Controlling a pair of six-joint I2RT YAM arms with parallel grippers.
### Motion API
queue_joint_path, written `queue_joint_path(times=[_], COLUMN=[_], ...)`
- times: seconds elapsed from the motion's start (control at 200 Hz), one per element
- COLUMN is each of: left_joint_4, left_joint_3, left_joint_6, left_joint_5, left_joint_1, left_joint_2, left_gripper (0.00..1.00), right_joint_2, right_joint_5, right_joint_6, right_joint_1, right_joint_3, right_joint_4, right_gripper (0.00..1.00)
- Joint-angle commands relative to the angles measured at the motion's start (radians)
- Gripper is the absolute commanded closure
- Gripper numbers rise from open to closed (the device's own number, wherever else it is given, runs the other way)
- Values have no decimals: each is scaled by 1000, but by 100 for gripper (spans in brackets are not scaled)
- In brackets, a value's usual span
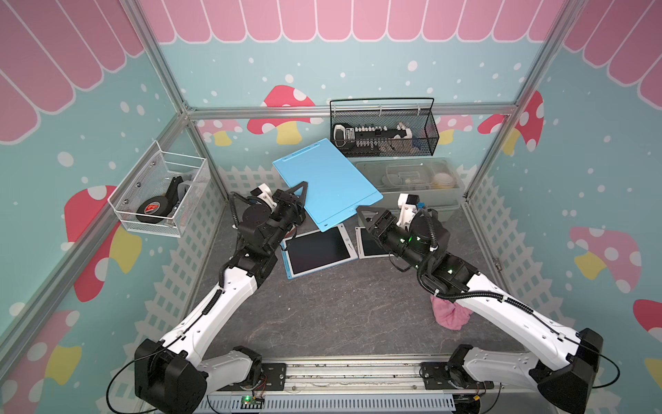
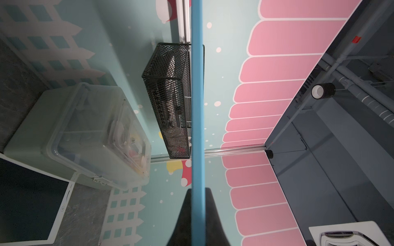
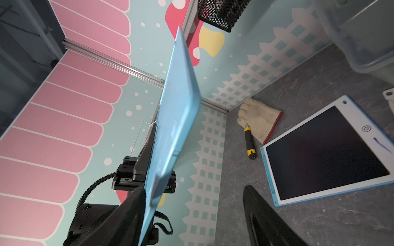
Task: Wipe the drawing tablet
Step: Adjust the drawing tablet at the center of the board.
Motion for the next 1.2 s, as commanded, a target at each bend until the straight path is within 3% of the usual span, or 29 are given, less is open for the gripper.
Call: queue_joint_path(times=[0.0,0.09,0.39,0.51,0.62,0.655,0.73,0.77,0.83,0.926,1.041,1.106,1.191], left_joint_4=[102,102,148,164,180,171,120,58,-107,-524,-1093,-1268,-1372], left_joint_3=[9,6,-25,-47,-69,-73,-73,-67,-44,42,223,279,298], left_joint_6=[13,16,5,-8,-21,-22,-23,-18,4,59,167,219,264], left_joint_5=[-16,-22,-73,-96,-106,-107,-98,-95,-95,-123,-190,-228,-289], left_joint_1=[-16,-31,-83,-97,-109,-112,-117,-118,-119,-118,-118,-118,-118], left_joint_2=[-8,-6,2,-1,-6,-8,-21,-36,-72,-135,-135,-134,-165], left_gripper=[100,100,100,100,100,89,48,33,26,24,23,23,23], right_joint_2=[-4,26,134,167,189,193,184,171,152,108,58,35,34], right_joint_5=[-44,-46,-13,18,30,32,34,25,-4,-82,-268,-402,-638], right_joint_6=[131,154,198,204,198,188,160,146,134,97,-27,-101,-139], right_joint_1=[9,12,25,25,26,26,21,8,-26,-112,-237,-302,-351], right_joint_3=[9,7,42,48,73,81,94,100,94,83,100,91,35], right_joint_4=[230,281,379,432,442,433,389,346,306,230,35,-56,-86], right_gripper=[29,33,60,76,97,100,100,100,100,100,100,100,100])
